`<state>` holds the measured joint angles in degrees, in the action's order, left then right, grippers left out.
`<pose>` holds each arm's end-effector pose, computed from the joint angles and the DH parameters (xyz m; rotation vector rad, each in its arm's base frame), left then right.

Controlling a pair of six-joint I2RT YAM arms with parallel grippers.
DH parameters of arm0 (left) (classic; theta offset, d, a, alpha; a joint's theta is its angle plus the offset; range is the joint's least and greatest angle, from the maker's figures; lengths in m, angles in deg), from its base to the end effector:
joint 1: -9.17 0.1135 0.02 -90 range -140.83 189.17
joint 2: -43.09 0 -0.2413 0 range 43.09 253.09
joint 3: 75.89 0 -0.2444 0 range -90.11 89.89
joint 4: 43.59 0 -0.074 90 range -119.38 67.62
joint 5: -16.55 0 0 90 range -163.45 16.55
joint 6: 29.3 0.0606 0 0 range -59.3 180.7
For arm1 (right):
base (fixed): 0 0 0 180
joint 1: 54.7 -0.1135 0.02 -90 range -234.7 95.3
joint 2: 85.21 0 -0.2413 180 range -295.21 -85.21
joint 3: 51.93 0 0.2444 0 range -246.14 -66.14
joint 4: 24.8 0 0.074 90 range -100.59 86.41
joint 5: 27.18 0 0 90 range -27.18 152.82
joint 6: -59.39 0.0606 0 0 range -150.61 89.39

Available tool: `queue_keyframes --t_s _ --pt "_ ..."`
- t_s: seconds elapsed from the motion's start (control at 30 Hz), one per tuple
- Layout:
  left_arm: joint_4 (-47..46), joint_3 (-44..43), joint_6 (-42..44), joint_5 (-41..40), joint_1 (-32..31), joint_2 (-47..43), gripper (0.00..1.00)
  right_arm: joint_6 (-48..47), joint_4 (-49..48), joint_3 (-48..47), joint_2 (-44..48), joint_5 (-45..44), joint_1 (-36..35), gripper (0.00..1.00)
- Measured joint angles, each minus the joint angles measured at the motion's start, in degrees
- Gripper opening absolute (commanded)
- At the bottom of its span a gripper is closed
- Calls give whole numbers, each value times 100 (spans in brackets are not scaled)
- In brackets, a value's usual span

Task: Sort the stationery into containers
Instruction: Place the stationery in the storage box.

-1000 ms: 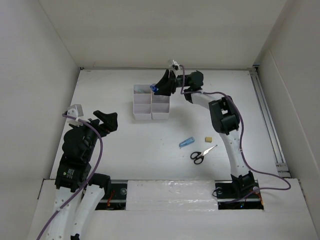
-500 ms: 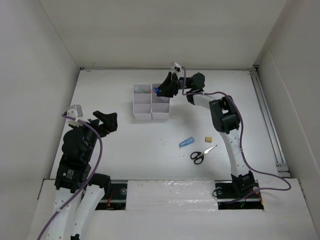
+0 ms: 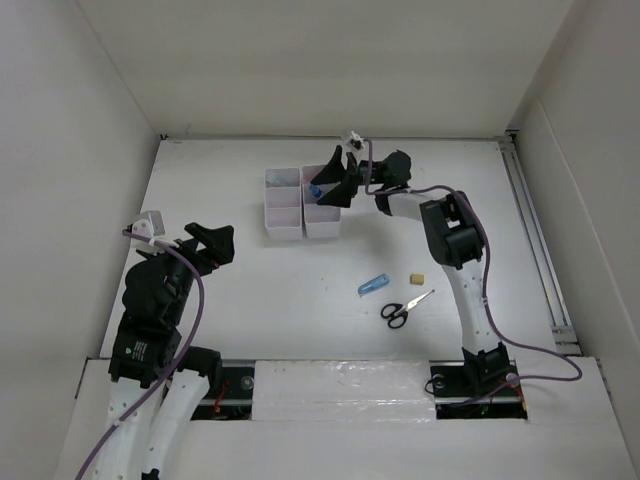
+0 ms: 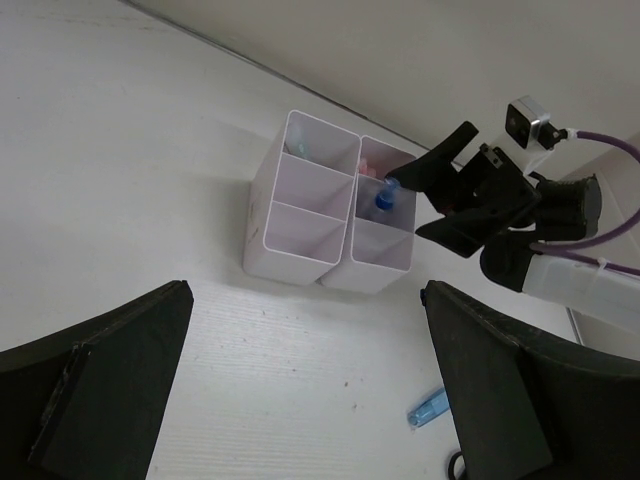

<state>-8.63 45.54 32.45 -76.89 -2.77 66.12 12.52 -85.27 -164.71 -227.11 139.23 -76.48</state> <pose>0.1292 -0.0236 0.3513 -0.2719 1.5594 -0.5045 0.4413 0.2398 0.1894 -1.1518 1.2008 1.5654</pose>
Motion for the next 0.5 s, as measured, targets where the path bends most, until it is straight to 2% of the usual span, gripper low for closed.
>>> queue_keyframes --t_s 0.03,0.23,0.5 --pt "0 0 2 2 0 0 100 -9 -42 35 72 7 -7 100" --pt "0 0 0 2 0 0 100 -28 -44 197 474 -52 -42 100" --pt "-2 0 2 2 0 -44 100 -28 -31 883 1095 -291 -42 100"
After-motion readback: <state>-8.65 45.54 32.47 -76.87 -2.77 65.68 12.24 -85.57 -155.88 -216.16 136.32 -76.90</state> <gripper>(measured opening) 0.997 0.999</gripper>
